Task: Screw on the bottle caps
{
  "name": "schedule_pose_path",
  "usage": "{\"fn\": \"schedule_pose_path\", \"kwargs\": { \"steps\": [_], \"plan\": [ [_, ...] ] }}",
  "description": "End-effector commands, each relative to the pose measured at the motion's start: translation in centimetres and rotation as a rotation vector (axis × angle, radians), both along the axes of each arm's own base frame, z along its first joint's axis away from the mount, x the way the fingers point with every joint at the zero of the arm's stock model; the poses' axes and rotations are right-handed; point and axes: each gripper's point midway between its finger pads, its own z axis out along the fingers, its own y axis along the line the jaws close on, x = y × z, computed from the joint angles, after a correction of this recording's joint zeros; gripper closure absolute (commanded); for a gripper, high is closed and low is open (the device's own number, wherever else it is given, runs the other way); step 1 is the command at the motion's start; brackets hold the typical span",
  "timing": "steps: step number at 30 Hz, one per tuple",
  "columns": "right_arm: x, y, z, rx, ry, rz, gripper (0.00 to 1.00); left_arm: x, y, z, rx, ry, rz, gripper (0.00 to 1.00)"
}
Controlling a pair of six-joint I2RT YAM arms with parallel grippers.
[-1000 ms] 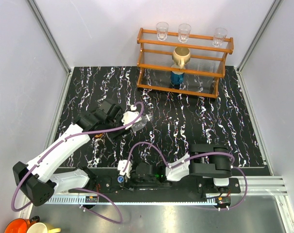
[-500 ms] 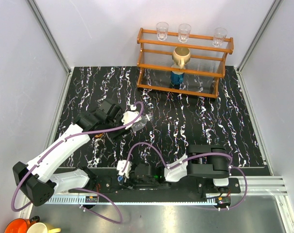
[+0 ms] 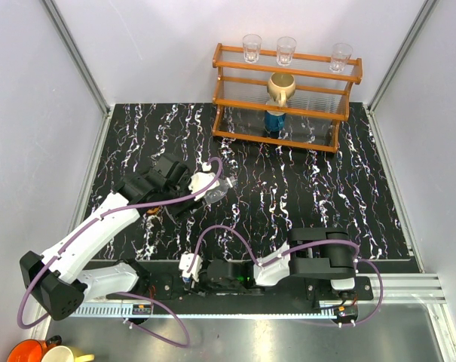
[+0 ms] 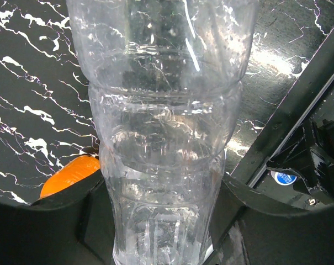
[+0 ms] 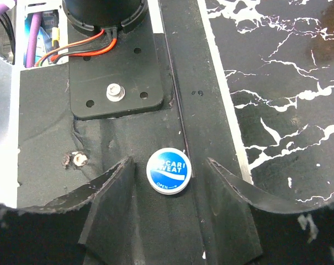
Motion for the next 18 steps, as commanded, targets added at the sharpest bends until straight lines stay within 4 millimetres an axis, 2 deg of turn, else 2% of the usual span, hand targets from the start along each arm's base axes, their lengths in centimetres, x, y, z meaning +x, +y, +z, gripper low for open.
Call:
{"fn": "schedule_pose_path", "kwargs": {
  "steps": [1,13,18],
  "plan": [
    [0.10,0.78,0.60,0.017,0.004,-0.030,0.40,0.25,-0.54,1.00,-0.050,-0.026,0.010,0.45],
    [-0.11,0.09,0.18,0.007,0.039,-0.057,0.50,0.20,-0.66,0.99,-0.055,-0.019,0.011,0.45],
    [-0.27,0.09,0.64,0.025,0.035,-0.071,0.55,-0.03,-0.67,0.70,-0.054,-0.006,0.013,0.45]
  ]
}}
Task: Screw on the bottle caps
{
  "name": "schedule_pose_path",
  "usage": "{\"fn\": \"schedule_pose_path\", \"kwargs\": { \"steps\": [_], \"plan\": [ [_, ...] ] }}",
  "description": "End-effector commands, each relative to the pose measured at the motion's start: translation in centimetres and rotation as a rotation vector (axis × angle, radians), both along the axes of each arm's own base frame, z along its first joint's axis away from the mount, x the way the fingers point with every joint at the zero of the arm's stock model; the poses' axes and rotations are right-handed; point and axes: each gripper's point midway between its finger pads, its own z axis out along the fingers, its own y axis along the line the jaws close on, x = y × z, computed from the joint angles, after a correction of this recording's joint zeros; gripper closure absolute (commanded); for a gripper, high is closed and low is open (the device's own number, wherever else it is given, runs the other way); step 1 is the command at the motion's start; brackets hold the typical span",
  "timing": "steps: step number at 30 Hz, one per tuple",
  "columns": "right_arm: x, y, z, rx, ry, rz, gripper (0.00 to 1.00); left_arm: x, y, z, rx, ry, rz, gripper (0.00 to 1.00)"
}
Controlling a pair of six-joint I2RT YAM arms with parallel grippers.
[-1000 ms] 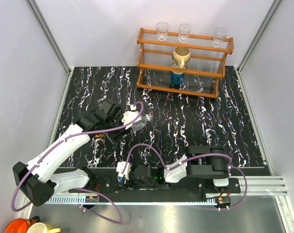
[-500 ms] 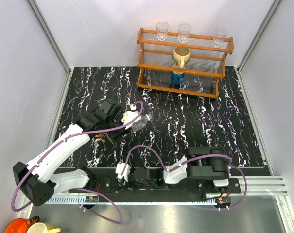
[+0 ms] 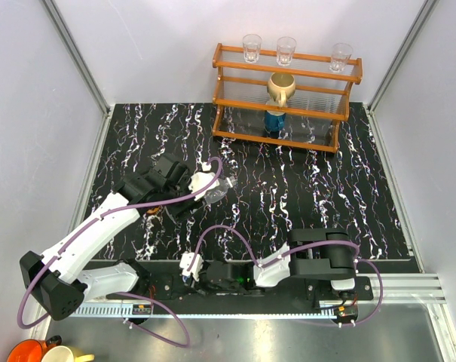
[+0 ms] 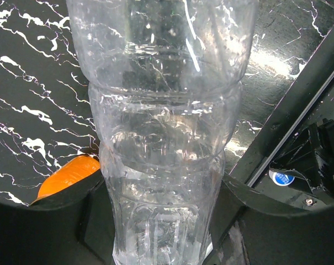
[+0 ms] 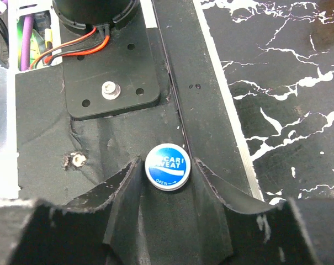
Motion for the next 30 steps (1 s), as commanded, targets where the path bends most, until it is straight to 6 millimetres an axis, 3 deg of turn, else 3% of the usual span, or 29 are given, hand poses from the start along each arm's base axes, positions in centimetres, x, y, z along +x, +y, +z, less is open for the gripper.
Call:
{"fn": "schedule_pose_path", "kwargs": {
  "steps": [1,13,16,19,21,25,30],
  "plan": [
    [0.0,0.3,1.1,0.037,-0.019,-0.038,0.57,0.0,-0.6,0.6,-0.048,-0.008,0.010,0.45],
    [0.4,0.2,3.1,0.064,-0.054,-0.075,0.69,-0.5,-0.6,-0.6,-0.051,0.033,0.025,0.45],
    [0.8,-0.2,5.2,0.082,-0.065,-0.100,0.70,-0.4,-0.7,-0.5,-0.058,0.030,0.028,0.45],
    [1.4,-1.3,11.3,0.179,-0.059,-0.138,0.69,-0.2,-1.0,0.1,-0.072,0.015,0.030,0.45],
    [1.6,-2.4,13.7,0.219,-0.037,-0.166,0.68,0.1,-1.2,0.6,-0.087,0.003,0.035,0.45],
    [2.7,-7.1,20.3,0.338,0.014,-0.252,0.66,0.7,-2.3,2.6,-0.165,-0.023,0.028,0.46],
    [5.2,-13.7,26.6,0.485,0.075,-0.408,0.65,1.9,-3.5,5.6,-0.302,-0.091,0.039,0.48]
  ]
}}
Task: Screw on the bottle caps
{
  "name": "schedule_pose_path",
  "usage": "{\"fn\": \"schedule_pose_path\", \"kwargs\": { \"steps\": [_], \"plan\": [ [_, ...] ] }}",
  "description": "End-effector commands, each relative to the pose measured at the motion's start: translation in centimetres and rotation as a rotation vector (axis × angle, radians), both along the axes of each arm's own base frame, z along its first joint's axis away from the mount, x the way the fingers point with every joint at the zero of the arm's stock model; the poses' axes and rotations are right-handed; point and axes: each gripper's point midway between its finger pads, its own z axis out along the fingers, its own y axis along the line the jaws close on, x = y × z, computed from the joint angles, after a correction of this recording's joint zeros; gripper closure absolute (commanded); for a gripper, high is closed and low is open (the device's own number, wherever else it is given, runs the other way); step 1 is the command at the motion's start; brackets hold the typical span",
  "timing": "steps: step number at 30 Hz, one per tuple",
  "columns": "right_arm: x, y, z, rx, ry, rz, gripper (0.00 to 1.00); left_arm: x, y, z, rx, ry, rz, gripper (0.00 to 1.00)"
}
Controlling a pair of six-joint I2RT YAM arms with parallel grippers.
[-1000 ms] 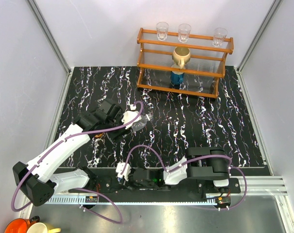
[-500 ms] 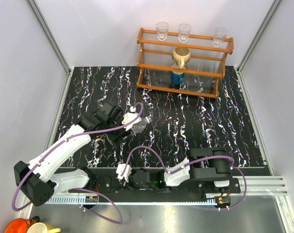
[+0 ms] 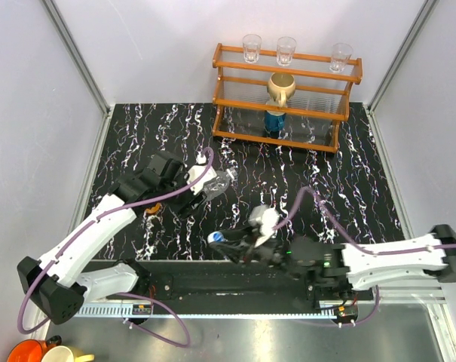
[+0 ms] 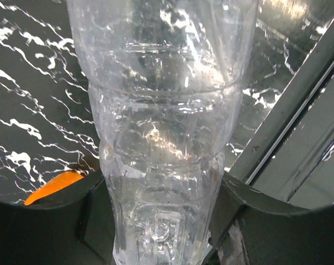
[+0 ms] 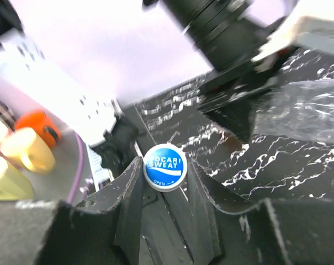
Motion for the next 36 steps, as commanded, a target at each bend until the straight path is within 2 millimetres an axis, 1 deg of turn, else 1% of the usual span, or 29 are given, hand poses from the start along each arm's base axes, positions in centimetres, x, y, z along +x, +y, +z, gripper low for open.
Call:
{"fn": "schedule_pose_path", "kwargs": {
  "steps": [1,3,4,6,7,9,11,12,14,15,17,18,19,20,21,22,23,24,26,27,28,29,30,31,32,33,34,35,36],
  "plan": [
    [2.7,-6.9,3.6,0.080,0.091,-0.168,0.65,1.8,-2.7,5.8,-0.222,-0.125,-0.006,0.48],
    [3.4,-9.1,5.8,0.140,0.108,-0.201,0.64,1.9,-3.0,6.7,-0.271,-0.136,-0.019,0.48],
    [3.8,-10.9,7.8,0.187,0.116,-0.220,0.65,1.8,-3.1,6.9,-0.277,-0.137,-0.026,0.48],
    [4.3,-12.9,9.7,0.206,0.118,-0.250,0.66,1.2,-3.4,7.0,-0.294,-0.131,-0.064,0.48],
    [4.4,-13.7,10.1,0.205,0.118,-0.258,0.66,0.9,-3.4,7.1,-0.301,-0.135,-0.080,0.47],
    [4.8,-14.7,11.1,0.191,0.113,-0.285,0.66,-0.1,-3.4,7.4,-0.322,-0.147,-0.128,0.47],
    [5.0,-14.6,11.7,0.171,0.110,-0.300,0.66,-1.2,-3.4,7.6,-0.333,-0.152,-0.184,0.47],
    [5.1,-15.0,13.1,0.179,0.108,-0.306,0.67,-2.0,-3.5,8.5,-0.368,-0.168,-0.214,0.47],
    [5.5,-14.4,13.9,0.154,0.098,-0.323,0.68,-2.9,-3.5,9.4,-0.399,-0.184,-0.238,0.47],
    [5.7,-14.1,15.3,0.142,0.094,-0.325,0.71,-3.2,-3.6,10.4,-0.424,-0.200,-0.251,0.47],
    [6.6,-13.6,16.7,0.115,0.083,-0.336,0.73,-3.4,-3.6,11.9,-0.455,-0.215,-0.239,0.48],
    [6.9,-14.0,18.7,0.122,0.085,-0.330,0.75,-3.4,-3.7,13.2,-0.471,-0.237,-0.239,0.48],
    [7.6,-12.6,18.6,0.083,0.086,-0.338,0.76,-3.3,-3.8,13.8,-0.480,-0.244,-0.238,0.48],
    [7.5,-11.8,19.2,0.078,0.095,-0.295,0.76,-3.1,-4.0,14.5,-0.494,-0.253,-0.233,0.48],
    [8.5,-12.5,21.1,0.101,0.094,-0.322,0.77,-2.9,-4.1,15.6,-0.507,-0.276,-0.234,0.48],
    [9.1,-11.3,21.0,0.076,0.102,-0.321,0.78,-2.7,-4.2,16.0,-0.513,-0.283,-0.233,0.48],
    [9.0,-10.9,21.8,0.085,0.111,-0.286,0.78,-2.4,-4.4,16.5,-0.523,-0.290,-0.228,0.49],
    [9.9,-10.9,22.9,0.097,0.110,-0.302,0.78,-2.2,-4.4,17.1,-0.529,-0.306,-0.218,0.49],
    [9.7,-10.4,24.0,0.106,0.108,-0.261,0.76,-1.9,-4.4,17.9,-0.545,-0.329,-0.204,0.50],
    [9.9,-10.0,24.9,0.111,0.107,-0.253,0.76,-1.5,-4.3,18.0,-0.544,-0.340,-0.183,0.50],
    [10.7,-10.1,25.3,0.111,0.111,-0.263,0.75,-1.3,-4.3,18.2,-0.547,-0.343,-0.171,0.50],
    [10.4,-9.5,25.5,0.106,0.125,-0.219,0.75,-1.1,-4.2,18.4,-0.549,-0.348,-0.166,0.50],
    [10.9,-8.9,26.3,0.103,0.132,-0.208,0.75,-0.8,-4.2,18.6,-0.546,-0.354,-0.154,0.51],
    [11.7,-9.0,26.7,0.105,0.134,-0.212,0.74,-0.6,-4.1,18.6,-0.544,-0.356,-0.138,0.51],
    [11.5,-8.6,27.0,0.108,0.149,-0.173,0.74,-0.4,-3.9,18.7,-0.540,-0.361,-0.128,0.51],
    [12.3,-8.3,27.3,0.100,0.166,-0.175,0.74,-0.3,-3.5,18.8,-0.533,-0.375,-0.110,0.52],
    [13.5,-8.8,27.4,0.101,0.176,-0.181,0.73,-0.2,-3.2,18.8,-0.528,-0.385,-0.096,0.52],
    [13.1,-8.3,27.4,0.095,0.201,-0.116,0.73,-0.1,-2.9,18.9,-0.530,-0.394,-0.083,0.52],
    [13.4,-8.1,27.4,0.089,0.206,-0.096,0.72,-0.1,-2.7,18.8,-0.530,-0.397,-0.074,0.52]
  ]
}}
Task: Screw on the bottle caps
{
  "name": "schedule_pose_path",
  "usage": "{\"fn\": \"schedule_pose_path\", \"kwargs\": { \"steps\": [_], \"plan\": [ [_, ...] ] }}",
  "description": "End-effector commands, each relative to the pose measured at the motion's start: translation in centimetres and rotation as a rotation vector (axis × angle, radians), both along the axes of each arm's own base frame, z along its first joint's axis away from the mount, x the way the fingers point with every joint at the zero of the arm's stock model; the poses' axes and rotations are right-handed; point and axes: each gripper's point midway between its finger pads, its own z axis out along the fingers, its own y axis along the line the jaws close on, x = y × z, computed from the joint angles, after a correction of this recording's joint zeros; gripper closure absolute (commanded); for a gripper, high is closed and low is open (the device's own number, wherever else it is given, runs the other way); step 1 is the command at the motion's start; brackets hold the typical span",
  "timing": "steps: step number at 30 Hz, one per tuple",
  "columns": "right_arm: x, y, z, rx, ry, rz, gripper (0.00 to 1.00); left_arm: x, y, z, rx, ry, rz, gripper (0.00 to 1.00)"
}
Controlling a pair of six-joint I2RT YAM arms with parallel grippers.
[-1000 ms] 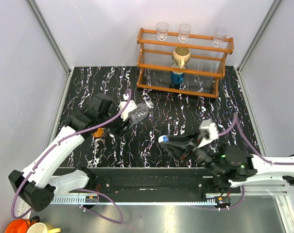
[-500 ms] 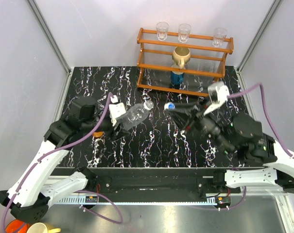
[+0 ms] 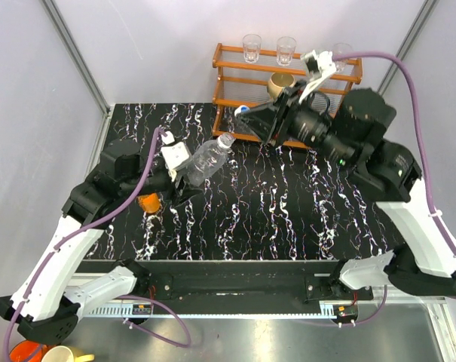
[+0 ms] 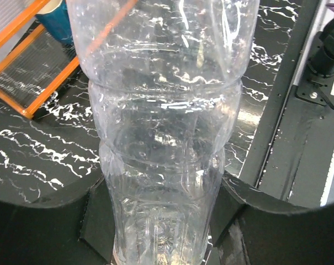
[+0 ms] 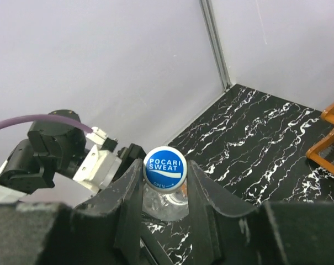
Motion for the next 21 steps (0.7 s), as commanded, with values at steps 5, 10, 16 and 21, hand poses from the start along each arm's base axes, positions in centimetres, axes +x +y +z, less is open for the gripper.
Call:
{"fn": "schedule_pose_path", "kwargs": {
  "steps": [5,10,16,21],
  "plan": [
    [-1.1,1.2,-0.9,-0.036,0.087,0.305,0.71,0.1,0.9,4.1,-0.089,-0.096,0.056,0.52],
    [-1.4,1.8,-2.4,-0.073,0.091,0.373,0.72,-1.3,0.1,5.0,-0.131,-0.071,-0.021,0.49],
    [-1.9,2.3,-2.5,-0.069,0.040,0.426,0.72,-2.3,-0.9,5.0,-0.150,-0.028,-0.101,0.48],
    [-1.6,2.7,-2.8,-0.051,0.038,0.434,0.74,-2.7,-0.8,4.9,-0.146,-0.025,-0.116,0.47]
  ]
}}
